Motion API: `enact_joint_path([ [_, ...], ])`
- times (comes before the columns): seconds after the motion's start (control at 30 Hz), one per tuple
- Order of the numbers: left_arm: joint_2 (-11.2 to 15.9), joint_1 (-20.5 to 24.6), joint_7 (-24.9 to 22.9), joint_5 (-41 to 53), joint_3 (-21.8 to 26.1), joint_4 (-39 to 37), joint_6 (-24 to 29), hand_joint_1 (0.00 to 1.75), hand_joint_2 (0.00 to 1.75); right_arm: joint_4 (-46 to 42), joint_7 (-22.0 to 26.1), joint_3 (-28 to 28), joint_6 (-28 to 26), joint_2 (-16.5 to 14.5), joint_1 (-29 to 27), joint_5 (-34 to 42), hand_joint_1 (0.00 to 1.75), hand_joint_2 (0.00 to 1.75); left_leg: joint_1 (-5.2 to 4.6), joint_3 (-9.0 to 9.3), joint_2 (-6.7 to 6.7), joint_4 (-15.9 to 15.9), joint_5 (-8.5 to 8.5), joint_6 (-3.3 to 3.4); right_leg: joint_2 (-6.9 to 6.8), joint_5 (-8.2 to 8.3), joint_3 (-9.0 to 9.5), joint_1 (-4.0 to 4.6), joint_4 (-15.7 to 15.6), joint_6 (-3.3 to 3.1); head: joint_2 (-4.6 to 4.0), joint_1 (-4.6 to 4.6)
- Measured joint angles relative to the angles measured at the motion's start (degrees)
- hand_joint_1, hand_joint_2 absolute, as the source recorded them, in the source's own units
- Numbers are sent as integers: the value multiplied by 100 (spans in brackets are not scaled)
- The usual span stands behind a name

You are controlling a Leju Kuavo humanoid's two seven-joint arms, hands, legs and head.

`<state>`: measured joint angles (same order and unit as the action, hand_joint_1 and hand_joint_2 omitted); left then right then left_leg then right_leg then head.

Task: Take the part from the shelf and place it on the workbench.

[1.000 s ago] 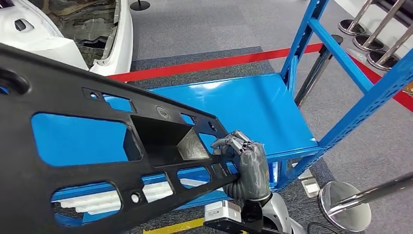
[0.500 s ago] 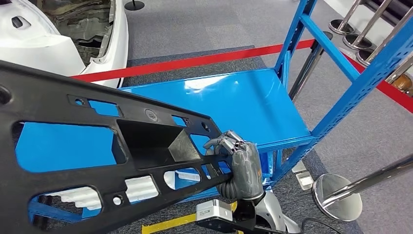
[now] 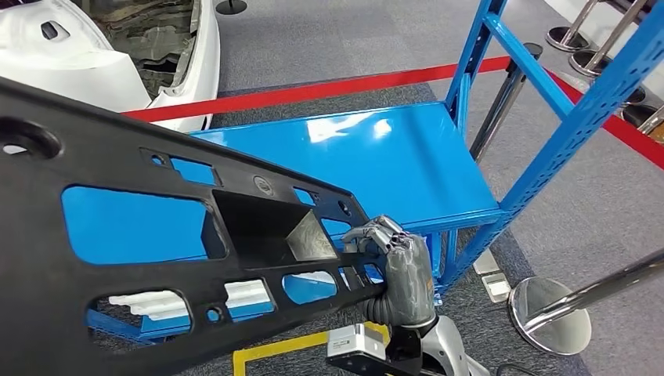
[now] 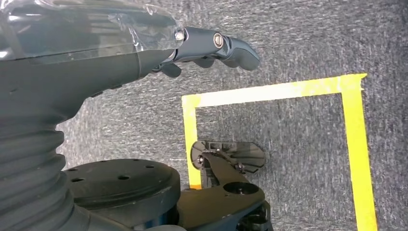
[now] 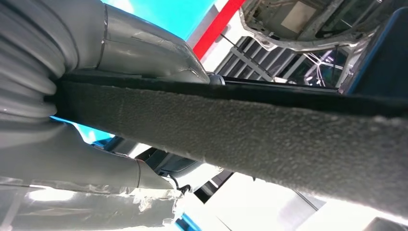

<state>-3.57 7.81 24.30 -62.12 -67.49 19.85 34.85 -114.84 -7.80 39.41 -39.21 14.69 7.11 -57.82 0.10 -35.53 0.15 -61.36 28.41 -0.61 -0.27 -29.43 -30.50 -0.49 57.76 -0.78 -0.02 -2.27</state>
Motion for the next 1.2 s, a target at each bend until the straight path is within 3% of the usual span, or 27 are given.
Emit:
enact_joint_path([
  [0.1,0,-6,0,-14,0,-10,1,0,175,2,2,0,1,-4,1,-3,175,175,32,-345,-6,-1006,655,-91,-24,86,-125,-5,6,-55,0,85],
  [0.13,0,-12,0,-17,0,-15,1,0,175,5,2,0,2,-4,0,-3,175,175,41,-406,-6,-1259,766,-108,-28,111,-170,-5,14,-54,0,96],
  [0.17,0,-18,0,-21,0,-20,3,0,175,9,2,0,4,-4,-1,-4,175,175,48,-366,-6,-1311,766,-117,-30,133,-208,-6,23,-47,0,104],
  [0.2,0,-21,1,-26,0,-24,7,0,175,13,2,0,8,-4,-1,-4,175,175,54,-215,-6,-1135,665,-116,-30,152,-238,-10,32,-37,0,113],
  [0.3,0,-18,15,-37,1,-28,16,0,175,17,-2,0,29,-4,21,-4,175,175,54,471,-14,21,250,-64,-29,191,-288,-7,72,13,0,138],
  [0.33,-1,-17,20,-38,1,-28,16,0,175,18,-4,0,38,-4,38,-1,175,175,45,575,-19,249,196,-37,-29,206,-307,-2,87,40,0,140],
  [0.43,-4,-26,24,-53,2,-35,18,0,175,29,-15,1,58,-4,72,8,175,175,30,553,-20,347,150,61,-28,245,-354,4,106,134,0,134],
  [0.47,-8,-24,25,-62,2,-38,19,0,175,36,-17,3,62,-4,78,10,175,175,37,533,-13,361,117,107,-22,192,-375,-1,146,162,0,127],
  [0.53,-14,-14,26,-73,2,-39,19,0,175,47,-20,10,68,-4,94,20,175,175,53,469,9,390,44,201,-8,-143,-513,-14,512,208,0,73],
  [0.6,-15,-16,29,-84,2,-40,18,0,175,61,-37,22,80,-4,104,39,175,175,36,377,23,372,-9,248,-3,-604,-739,-25,1213,243,0,-2],
  [0.63,-15,-18,31,-89,2,-41,17,0,175,73,-50,28,88,-4,104,52,175,175,28,329,27,356,-31,255,-3,-739,-812,-27,1508,254,0,-28],
  [0.67,-15,-20,32,-92,2,-42,16,0,175,85,-64,35,95,-3,103,64,175,175,24,283,28,337,-51,255,-3,-765,-808,-28,1640,261,0,-46],
  [0.7,-15,-21,33,-95,2,-42,16,0,175,97,-75,41,97,-2,101,75,175,175,22,239,28,314,-68,251,-3,-685,-704,-29,1563,261,0,-67],
  [0.73,-15,-22,34,-96,2,-42,16,0,175,105,-84,45,98,-1,101,83,175,175,24,202,27,289,-79,243,-3,-527,-501,-30,1276,253,0,-91],
  [0.8,-16,-20,35,-96,2,-42,16,0,175,112,-93,51,89,0,104,97,175,175,23,138,24,233,-99,211,2,-285,-41,-17,486,218,0,-144],
  [0.87,-17,-17,36,-96,2,-42,16,0,175,116,-99,55,78,2,110,113,175,175,18,98,23,209,-139,146,17,-222,156,12,82,177,0,-162],
  [0.97,-17,-19,35,-96,2,-43,16,0,175,127,-119,58,62,6,112,136,175,175,13,71,15,187,-172,34,18,-141,110,13,24,82,0,-115],
  [1.03,-17,-19,33,-97,2,-45,15,0,175,134,-129,60,58,4,110,154,175,175,17,-32,3,-90,93,-27,-1,-59,51,-16,-10,-11,0,-43],
  [1.13,-17,-31,33,-104,2,-48,14,0,175,158,-124,63,56,3,97,198,175,175,42,-334,-1,-1090,747,-99,-20,36,-88,-16,3,-72,0,90],
  [1.2,-17,-46,33,-107,2,-51,14,0,175,184,-119,67,56,2,88,212,175,175,49,-296,-1,-1322,781,-114,-23,85,-172,-14,22,-67,0,134],
])
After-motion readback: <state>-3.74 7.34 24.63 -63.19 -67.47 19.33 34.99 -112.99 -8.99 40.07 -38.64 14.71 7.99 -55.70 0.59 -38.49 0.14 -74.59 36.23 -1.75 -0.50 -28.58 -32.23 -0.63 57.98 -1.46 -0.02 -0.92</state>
